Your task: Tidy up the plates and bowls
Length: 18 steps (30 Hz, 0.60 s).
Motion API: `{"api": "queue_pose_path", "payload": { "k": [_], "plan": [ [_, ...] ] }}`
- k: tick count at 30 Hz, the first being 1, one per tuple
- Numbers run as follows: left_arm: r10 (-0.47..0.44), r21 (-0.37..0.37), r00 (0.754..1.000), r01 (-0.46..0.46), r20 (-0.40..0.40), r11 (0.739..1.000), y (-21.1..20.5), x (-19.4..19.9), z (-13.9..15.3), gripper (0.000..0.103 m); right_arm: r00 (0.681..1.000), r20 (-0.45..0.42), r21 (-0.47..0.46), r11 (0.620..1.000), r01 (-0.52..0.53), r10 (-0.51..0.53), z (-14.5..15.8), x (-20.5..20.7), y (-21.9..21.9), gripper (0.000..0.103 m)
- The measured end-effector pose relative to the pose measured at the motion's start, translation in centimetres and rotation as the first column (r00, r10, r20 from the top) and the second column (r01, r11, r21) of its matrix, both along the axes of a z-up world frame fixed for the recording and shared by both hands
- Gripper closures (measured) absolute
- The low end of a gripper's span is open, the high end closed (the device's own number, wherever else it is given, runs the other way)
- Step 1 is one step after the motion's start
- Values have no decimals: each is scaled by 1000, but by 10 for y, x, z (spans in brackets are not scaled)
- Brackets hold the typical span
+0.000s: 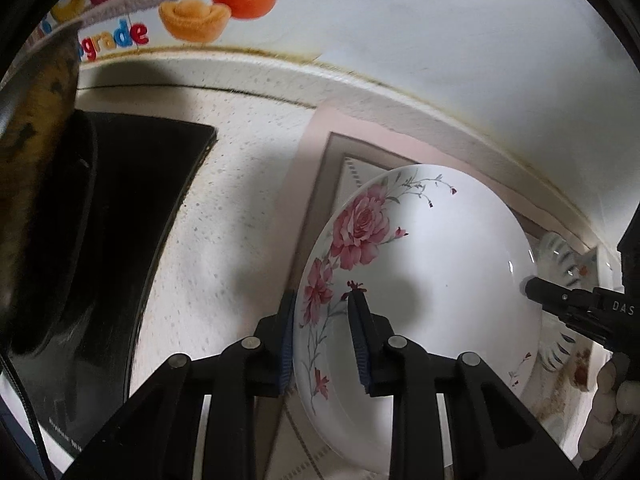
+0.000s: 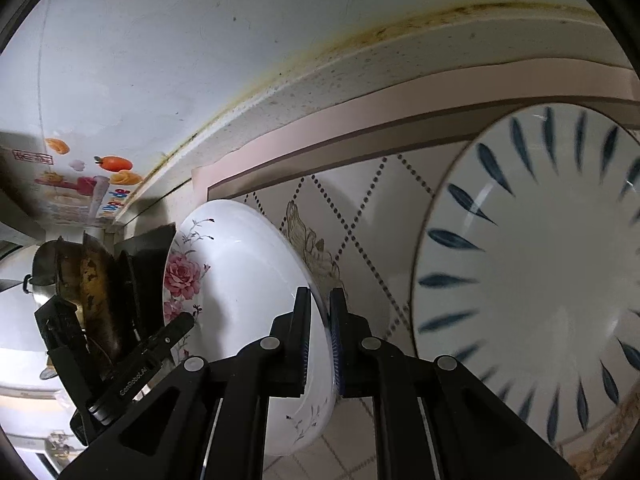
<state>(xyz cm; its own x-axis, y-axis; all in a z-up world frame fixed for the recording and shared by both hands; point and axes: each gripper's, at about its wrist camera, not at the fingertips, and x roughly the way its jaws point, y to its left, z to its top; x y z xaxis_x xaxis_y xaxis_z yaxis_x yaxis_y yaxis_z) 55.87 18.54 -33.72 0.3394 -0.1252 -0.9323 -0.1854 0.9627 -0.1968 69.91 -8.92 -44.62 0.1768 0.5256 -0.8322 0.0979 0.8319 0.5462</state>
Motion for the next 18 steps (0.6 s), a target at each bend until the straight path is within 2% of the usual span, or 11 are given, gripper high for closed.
{"api": "queue_pose_path", "payload": {
  "k": [5,11,18],
  "plan": [
    [-30,-14,999,30,20,999,-29,-25,34,80,1000,-4,16,1000,-2,2,23,-28,-23,92],
    [-77,-39,997,78,18,996,-78,-70,60,80,1000,7,4,1000,-14,14,54,-91,-69,92],
    [-174,-78,985,171,-24,982,-149,-117,47,80,999,-15,-29,999,28,-29,64,-186,-142,92]
  ]
}}
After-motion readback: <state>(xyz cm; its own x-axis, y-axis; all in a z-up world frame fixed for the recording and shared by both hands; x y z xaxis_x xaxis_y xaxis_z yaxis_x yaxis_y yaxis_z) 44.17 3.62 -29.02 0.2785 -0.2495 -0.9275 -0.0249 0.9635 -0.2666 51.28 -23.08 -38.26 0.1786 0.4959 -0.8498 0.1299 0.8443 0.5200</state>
